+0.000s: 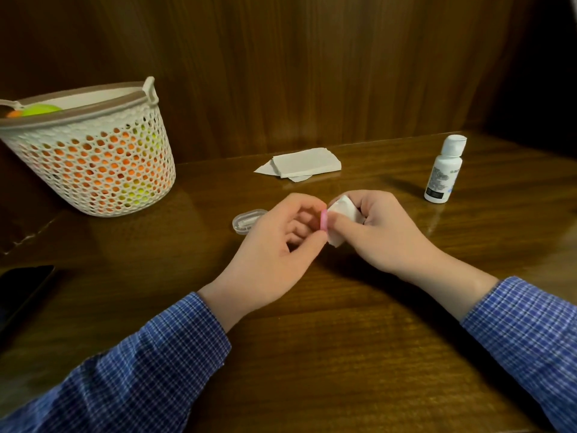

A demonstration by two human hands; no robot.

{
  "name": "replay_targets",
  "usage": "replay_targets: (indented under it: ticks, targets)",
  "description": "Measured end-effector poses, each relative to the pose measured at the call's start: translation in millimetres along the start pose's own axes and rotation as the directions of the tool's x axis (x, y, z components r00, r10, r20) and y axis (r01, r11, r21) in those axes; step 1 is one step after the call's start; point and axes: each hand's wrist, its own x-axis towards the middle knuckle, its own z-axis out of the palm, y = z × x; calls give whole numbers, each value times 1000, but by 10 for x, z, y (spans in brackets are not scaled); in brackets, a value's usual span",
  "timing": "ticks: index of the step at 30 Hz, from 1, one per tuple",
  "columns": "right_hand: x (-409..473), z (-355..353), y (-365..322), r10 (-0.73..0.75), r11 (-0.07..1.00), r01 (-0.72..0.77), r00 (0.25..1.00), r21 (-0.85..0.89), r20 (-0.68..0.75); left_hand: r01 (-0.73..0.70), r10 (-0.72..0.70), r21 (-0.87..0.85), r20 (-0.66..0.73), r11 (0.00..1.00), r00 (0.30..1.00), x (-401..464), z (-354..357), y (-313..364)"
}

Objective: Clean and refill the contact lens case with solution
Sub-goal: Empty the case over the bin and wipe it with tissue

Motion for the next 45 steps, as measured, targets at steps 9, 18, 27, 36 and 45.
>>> replay_targets:
  ticks: [9, 18, 27, 36, 45]
  targets:
    - [-67, 57, 11, -90, 986, 70, 988, -152, -127, 40, -41, 31, 11, 999, 999, -3, 6, 51]
    - [-72, 24, -11, -391, 888, 366, 920, -277, -37, 120, -124, 35, 154, 992, 980, -23, -29, 59]
    - [-54, 29, -59, -113, 991, 106, 990, -83, -84, 111, -110, -36, 27, 993, 994, 5, 11, 25]
    - [-76, 75, -77, -55, 994, 42, 990, -103, -130, 7, -7, -40, 12, 999, 1000, 9, 32, 14]
    - [-97, 89, -83, -229, 948, 163, 946, -272, -230, 180, -155, -139, 169, 974, 973, 43, -31, 19]
